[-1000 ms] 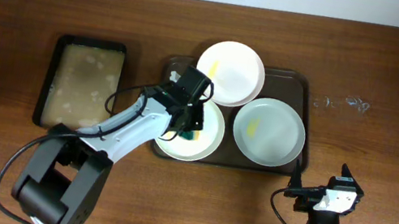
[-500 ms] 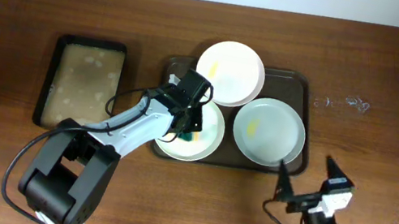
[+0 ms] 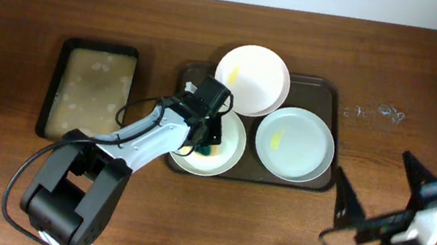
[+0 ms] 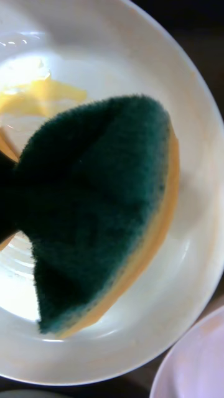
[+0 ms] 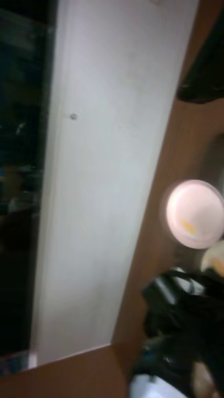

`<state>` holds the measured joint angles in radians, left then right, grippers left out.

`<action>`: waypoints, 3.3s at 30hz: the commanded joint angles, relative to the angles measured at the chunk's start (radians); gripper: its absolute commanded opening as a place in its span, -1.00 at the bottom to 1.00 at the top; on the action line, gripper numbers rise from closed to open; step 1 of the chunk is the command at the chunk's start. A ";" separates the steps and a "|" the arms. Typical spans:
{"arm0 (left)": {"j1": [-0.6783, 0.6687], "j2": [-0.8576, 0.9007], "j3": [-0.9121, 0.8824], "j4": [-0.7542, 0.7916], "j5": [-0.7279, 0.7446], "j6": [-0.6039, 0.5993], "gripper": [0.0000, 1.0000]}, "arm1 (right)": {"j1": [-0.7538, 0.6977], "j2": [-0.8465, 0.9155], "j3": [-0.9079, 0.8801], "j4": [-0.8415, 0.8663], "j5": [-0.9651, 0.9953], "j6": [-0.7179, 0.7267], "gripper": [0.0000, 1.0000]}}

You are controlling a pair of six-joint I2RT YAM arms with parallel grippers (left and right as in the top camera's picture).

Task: Clean dirty plates on tray and stack at the side

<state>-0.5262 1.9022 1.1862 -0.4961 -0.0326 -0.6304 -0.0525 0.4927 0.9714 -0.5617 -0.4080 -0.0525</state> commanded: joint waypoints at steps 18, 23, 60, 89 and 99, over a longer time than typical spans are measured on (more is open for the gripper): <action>0.003 0.007 0.001 -0.047 0.044 -0.124 0.21 | 0.283 1.098 0.324 -0.194 -0.021 0.262 0.38; 0.053 0.007 0.008 -0.056 0.053 -0.124 -0.23 | 0.304 1.149 0.323 -0.127 -0.004 0.343 0.45; 0.110 0.007 0.008 -0.077 0.134 -0.124 -0.73 | 0.523 1.495 0.306 0.063 0.304 0.383 -0.24; 0.038 0.007 0.008 0.036 0.142 -0.124 -1.00 | 0.539 1.502 0.268 0.080 0.315 0.402 -0.51; 0.032 0.047 -0.042 -0.026 -0.030 -0.124 -1.00 | 0.539 1.502 0.268 0.078 0.315 0.402 -0.51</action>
<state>-0.4835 1.9079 1.1736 -0.4667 0.0654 -0.7570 0.4759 1.9816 1.2526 -0.4839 -0.0940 0.3584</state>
